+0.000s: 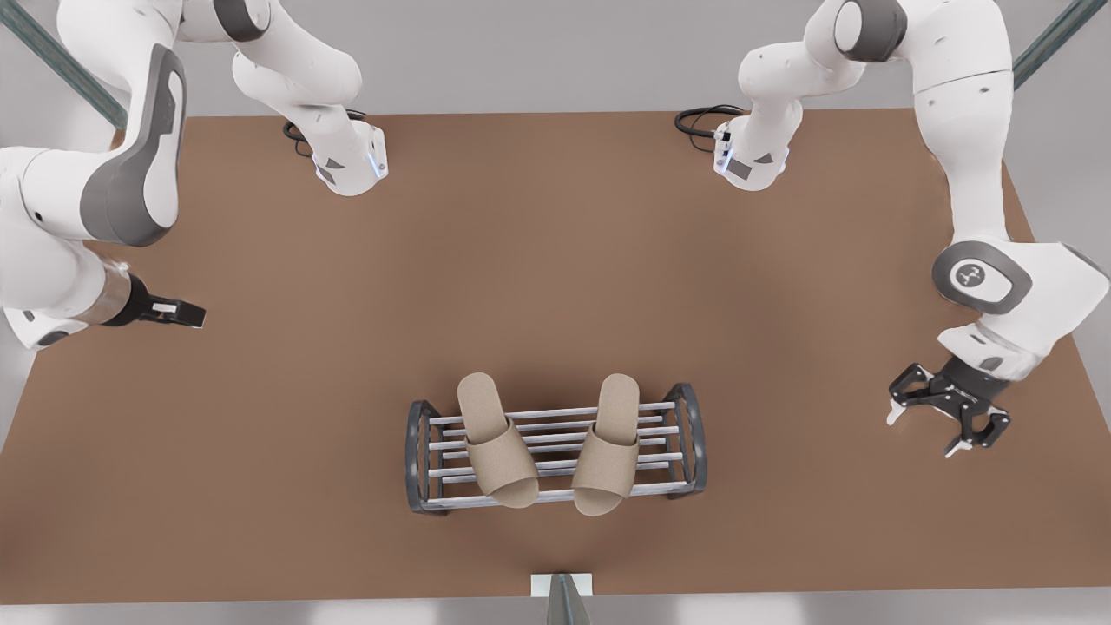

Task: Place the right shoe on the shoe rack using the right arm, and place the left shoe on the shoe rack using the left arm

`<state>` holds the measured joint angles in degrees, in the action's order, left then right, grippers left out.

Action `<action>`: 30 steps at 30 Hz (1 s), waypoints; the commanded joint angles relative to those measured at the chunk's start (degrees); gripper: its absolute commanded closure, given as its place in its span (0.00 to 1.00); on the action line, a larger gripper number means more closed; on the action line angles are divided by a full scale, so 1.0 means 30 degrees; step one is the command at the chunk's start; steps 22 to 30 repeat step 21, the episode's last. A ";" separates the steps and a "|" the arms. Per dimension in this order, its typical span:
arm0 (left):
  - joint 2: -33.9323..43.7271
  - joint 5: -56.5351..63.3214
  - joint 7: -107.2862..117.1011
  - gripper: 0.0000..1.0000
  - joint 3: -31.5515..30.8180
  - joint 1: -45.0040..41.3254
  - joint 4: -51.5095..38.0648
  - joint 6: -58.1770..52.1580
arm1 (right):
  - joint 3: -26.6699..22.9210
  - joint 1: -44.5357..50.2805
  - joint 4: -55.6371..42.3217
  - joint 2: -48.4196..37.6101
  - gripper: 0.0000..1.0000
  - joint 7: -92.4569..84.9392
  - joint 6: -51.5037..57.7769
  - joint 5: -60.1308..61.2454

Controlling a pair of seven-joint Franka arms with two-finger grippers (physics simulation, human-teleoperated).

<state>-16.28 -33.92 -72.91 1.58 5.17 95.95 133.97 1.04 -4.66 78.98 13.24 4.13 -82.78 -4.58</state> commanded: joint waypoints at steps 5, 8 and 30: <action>0.0976 1.0511 4.6402 0.00 -0.1579 -0.2250 0.0157 -0.9301 | 0.0034 -0.0060 0.0156 0.0157 0.00 0.0674 -0.0620 -0.0437; 0.0680 1.6319 3.0249 0.00 -0.3868 -0.2777 -0.0137 -1.2195 | 0.0034 -0.0029 0.0216 0.0010 0.00 0.0674 -0.0854 -0.0438; -0.0286 1.1102 3.0836 0.00 -0.0352 -0.4242 -0.3008 -1.5623 | -0.0025 -0.0118 -0.0459 0.0772 0.00 0.0381 -0.1148 -0.0379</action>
